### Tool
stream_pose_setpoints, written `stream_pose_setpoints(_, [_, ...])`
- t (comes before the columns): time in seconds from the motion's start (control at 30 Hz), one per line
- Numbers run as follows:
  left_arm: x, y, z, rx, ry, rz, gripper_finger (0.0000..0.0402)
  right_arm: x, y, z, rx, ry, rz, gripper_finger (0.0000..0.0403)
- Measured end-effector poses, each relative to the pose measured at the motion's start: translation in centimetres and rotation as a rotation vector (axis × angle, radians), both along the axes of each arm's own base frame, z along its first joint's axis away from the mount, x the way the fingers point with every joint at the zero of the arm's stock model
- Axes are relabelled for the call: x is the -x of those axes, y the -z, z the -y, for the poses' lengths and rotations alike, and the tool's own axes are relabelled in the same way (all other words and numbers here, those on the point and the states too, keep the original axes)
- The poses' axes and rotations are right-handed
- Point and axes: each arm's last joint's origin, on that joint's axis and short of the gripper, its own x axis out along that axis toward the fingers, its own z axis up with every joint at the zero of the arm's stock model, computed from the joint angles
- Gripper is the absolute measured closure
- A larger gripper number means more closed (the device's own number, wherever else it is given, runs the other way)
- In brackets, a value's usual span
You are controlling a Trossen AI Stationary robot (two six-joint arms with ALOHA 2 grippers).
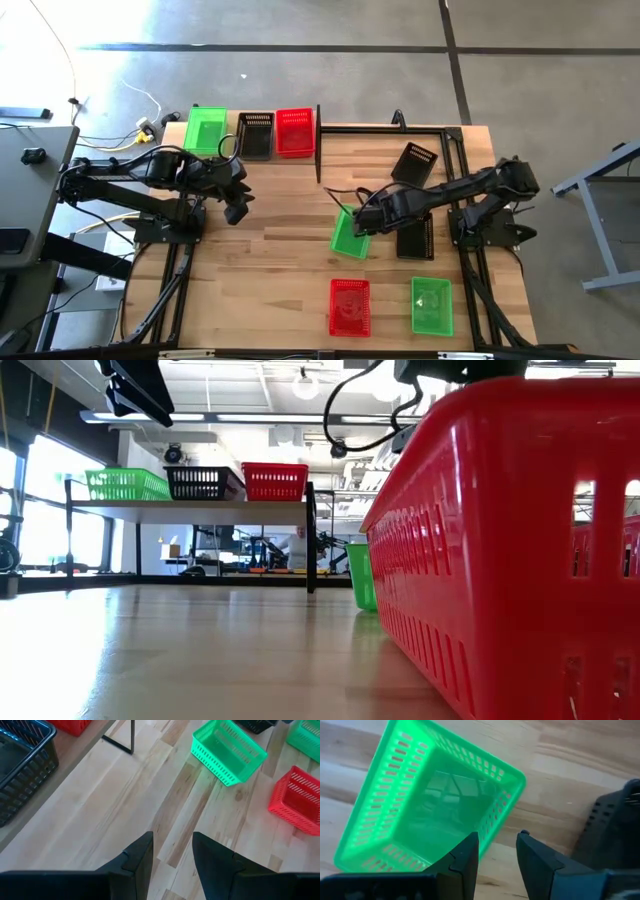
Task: Stack baskets on shelf by color
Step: Stack the left green bin on top of the green bin on the shelf
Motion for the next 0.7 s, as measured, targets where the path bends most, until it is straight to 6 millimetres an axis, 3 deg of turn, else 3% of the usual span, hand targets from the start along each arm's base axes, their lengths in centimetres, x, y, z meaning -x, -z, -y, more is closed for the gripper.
stream_pose_setpoints(0.5, [-0.6,-0.5,-0.1,-0.136,0.159,0.033,0.0275,0.6,4.0,1.8,-0.053,0.177,0.065,0.0287])
stream_pose_setpoints(0.6, [-1.1,-0.9,-0.1,-0.187,0.213,0.071,0.0275,0.6,4.2,2.0,-0.059,0.198,0.087,0.0307])
stream_pose_setpoints(0.7, [-1.7,-1.1,-0.2,-0.233,0.249,0.103,0.0275,0.3,4.2,2.1,-0.063,0.204,0.117,0.0353])
